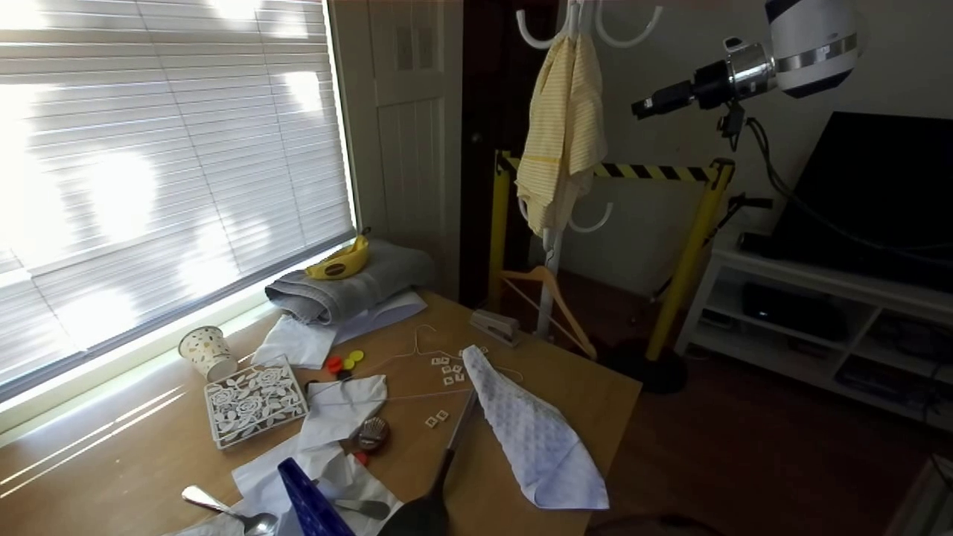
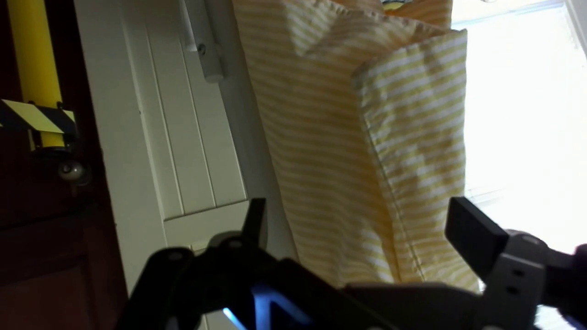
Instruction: Put the yellow towel on the table
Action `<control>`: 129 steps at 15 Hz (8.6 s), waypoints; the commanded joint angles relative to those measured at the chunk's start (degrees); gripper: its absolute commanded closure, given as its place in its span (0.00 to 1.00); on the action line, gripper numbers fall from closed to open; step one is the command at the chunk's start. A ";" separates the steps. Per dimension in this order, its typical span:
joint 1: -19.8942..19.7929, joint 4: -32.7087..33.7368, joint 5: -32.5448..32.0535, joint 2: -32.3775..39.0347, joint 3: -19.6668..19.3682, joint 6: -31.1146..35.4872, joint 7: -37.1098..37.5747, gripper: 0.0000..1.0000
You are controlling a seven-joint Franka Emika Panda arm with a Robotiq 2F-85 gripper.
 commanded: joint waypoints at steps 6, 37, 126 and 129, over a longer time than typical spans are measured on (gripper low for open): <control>-2.47 1.05 0.60 2.91 4.62 0.75 1.30 0.00; -3.85 11.69 17.87 -9.01 5.62 -5.96 -15.37 1.00; 19.95 78.31 -28.50 41.24 36.59 -65.51 0.94 0.99; 19.98 77.43 -27.52 42.09 37.35 -64.59 0.33 0.99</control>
